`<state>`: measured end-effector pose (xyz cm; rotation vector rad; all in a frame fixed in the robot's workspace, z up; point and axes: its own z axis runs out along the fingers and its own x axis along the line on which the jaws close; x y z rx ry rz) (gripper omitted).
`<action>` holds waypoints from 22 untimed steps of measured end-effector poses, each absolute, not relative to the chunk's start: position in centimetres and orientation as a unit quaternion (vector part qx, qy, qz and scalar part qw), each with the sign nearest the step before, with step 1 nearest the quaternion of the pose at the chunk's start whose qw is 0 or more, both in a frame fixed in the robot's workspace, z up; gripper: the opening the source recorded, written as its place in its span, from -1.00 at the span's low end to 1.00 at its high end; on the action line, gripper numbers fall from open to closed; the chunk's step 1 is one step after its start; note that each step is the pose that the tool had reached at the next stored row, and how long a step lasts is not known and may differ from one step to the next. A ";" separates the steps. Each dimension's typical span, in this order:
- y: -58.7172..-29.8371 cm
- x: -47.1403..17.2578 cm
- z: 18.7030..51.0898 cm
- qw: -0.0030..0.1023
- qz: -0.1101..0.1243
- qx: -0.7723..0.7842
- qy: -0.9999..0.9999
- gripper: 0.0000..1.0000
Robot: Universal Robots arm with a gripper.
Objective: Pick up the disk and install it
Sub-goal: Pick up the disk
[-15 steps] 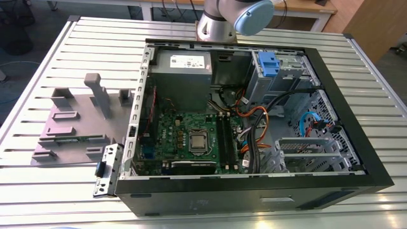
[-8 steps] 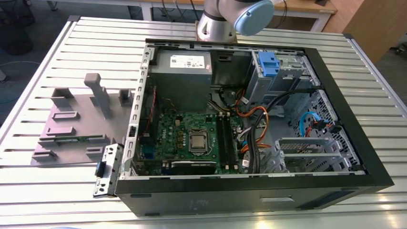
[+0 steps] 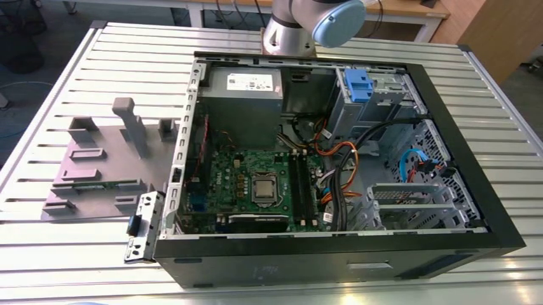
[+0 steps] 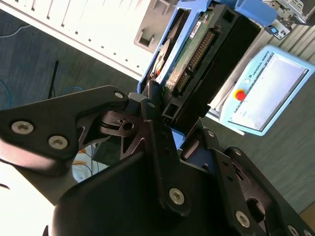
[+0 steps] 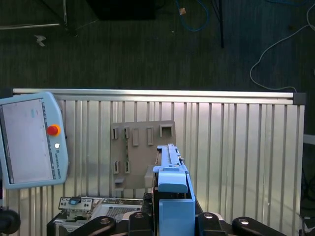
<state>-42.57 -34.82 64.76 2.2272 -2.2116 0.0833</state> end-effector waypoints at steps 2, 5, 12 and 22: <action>-34.8 -42.6 64.9 0.001 0.027 0.709 -0.704 -0.27; -34.8 -42.6 65.1 0.001 0.027 0.709 -0.704 -0.27; -34.8 -42.6 65.5 0.001 0.027 0.709 -0.704 -0.27; -34.8 -42.6 66.2 0.001 0.027 0.709 -0.704 -0.27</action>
